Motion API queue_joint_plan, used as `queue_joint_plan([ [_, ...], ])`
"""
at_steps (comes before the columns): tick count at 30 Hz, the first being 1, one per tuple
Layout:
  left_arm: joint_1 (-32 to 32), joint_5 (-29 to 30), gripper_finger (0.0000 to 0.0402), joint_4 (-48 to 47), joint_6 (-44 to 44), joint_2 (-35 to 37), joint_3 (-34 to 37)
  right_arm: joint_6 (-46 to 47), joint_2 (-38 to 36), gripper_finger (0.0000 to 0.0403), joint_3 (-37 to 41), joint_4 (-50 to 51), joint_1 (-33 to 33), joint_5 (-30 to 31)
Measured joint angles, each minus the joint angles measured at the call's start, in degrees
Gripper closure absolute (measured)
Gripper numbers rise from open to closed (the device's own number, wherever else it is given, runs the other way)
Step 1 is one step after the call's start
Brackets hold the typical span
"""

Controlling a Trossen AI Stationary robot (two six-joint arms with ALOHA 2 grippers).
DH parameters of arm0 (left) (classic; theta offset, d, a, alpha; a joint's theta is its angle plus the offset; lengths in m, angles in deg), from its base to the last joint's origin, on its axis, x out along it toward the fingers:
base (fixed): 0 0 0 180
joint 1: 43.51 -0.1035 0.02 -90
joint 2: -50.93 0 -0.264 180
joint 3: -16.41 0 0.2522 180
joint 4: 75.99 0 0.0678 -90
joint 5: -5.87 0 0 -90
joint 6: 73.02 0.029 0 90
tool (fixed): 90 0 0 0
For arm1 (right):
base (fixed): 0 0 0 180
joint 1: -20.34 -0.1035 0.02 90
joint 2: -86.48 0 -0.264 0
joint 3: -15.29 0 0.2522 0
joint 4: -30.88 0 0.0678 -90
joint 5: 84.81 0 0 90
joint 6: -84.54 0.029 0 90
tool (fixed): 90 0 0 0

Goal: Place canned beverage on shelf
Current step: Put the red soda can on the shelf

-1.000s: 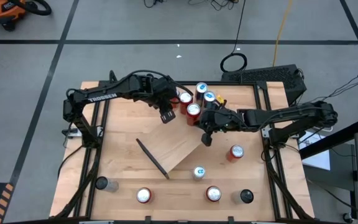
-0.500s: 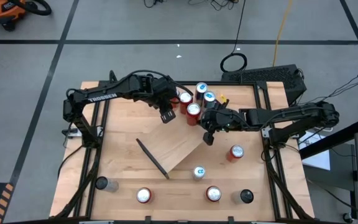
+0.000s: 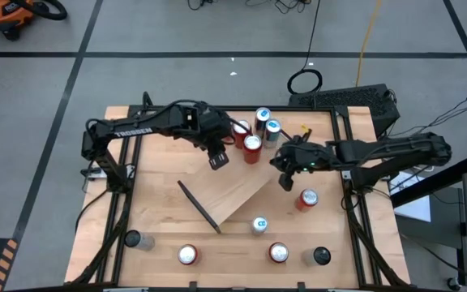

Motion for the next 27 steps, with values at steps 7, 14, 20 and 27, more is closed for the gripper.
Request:
queue_joint_plan([
  [7,3.45,-0.01,0.0265,-0.06,-2.36,2.09,0.00,7.11,-7.78,0.0403,0.00,6.02,-2.10,-0.06],
  [14,5.12,0.06,0.0265,0.21,-2.36,6.68,-0.02,13.49,-12.51,0.0403,0.00,8.74,-4.29,-0.06],
  [20,5.08,0.21,0.0265,0.21,-0.38,10.29,-0.02,16.29,-13.05,0.0403,0.00,8.97,-5.78,-0.28],
  [27,5.61,0.21,0.0265,0.01,0.91,12.71,-0.02,19.66,-12.76,0.0403,-1.45,11.54,-6.87,-7.52],
])
